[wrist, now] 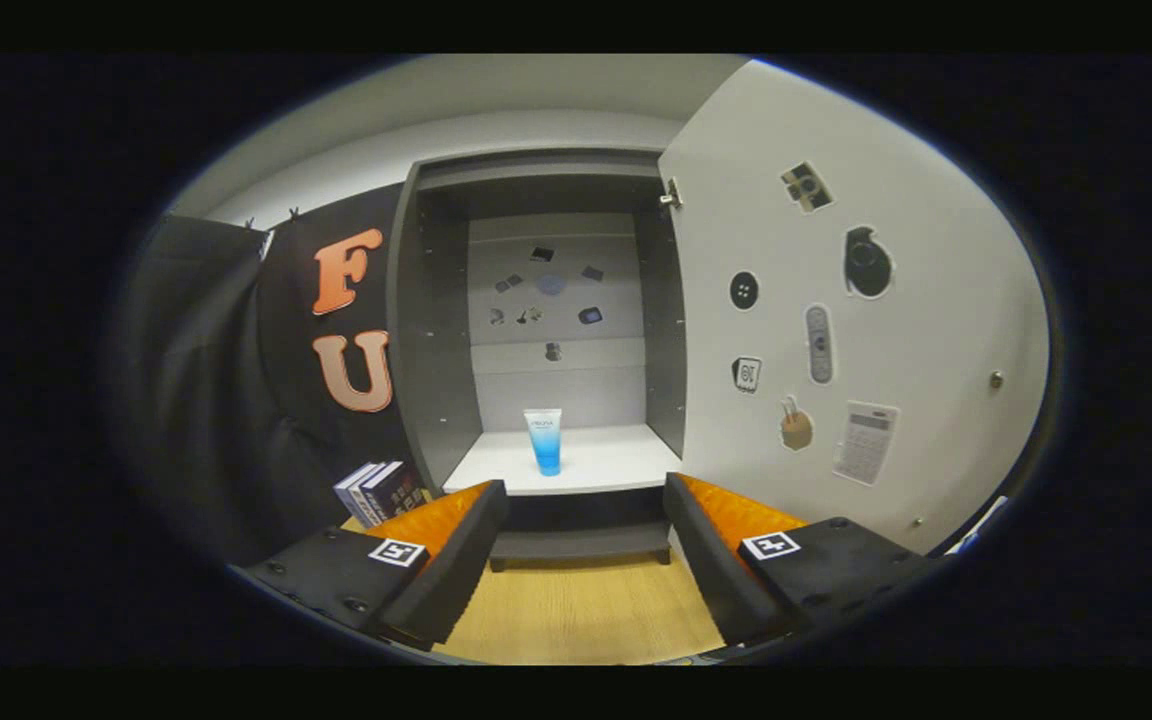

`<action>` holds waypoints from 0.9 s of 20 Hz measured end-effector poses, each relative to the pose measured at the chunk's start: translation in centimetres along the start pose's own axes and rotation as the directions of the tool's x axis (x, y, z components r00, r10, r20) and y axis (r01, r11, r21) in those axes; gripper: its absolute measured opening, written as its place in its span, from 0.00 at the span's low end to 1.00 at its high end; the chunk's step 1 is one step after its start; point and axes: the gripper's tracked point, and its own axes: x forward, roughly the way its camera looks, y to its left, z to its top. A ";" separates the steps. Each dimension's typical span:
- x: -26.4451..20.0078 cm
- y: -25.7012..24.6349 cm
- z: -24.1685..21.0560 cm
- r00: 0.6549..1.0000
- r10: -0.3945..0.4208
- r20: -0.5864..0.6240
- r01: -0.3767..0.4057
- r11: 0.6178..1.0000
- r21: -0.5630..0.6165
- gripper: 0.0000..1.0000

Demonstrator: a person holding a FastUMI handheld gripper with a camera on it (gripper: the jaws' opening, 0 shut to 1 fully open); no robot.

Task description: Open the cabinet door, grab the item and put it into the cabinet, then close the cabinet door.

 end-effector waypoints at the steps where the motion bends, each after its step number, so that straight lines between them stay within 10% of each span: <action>1: -1.3 -0.9 0.1 1.000 -0.002 0.008 0.002 1.000 0.003 1.00; 18: -12.7 -18.0 0.1 0.992 -0.118 0.033 0.118 0.993 -0.005 0.99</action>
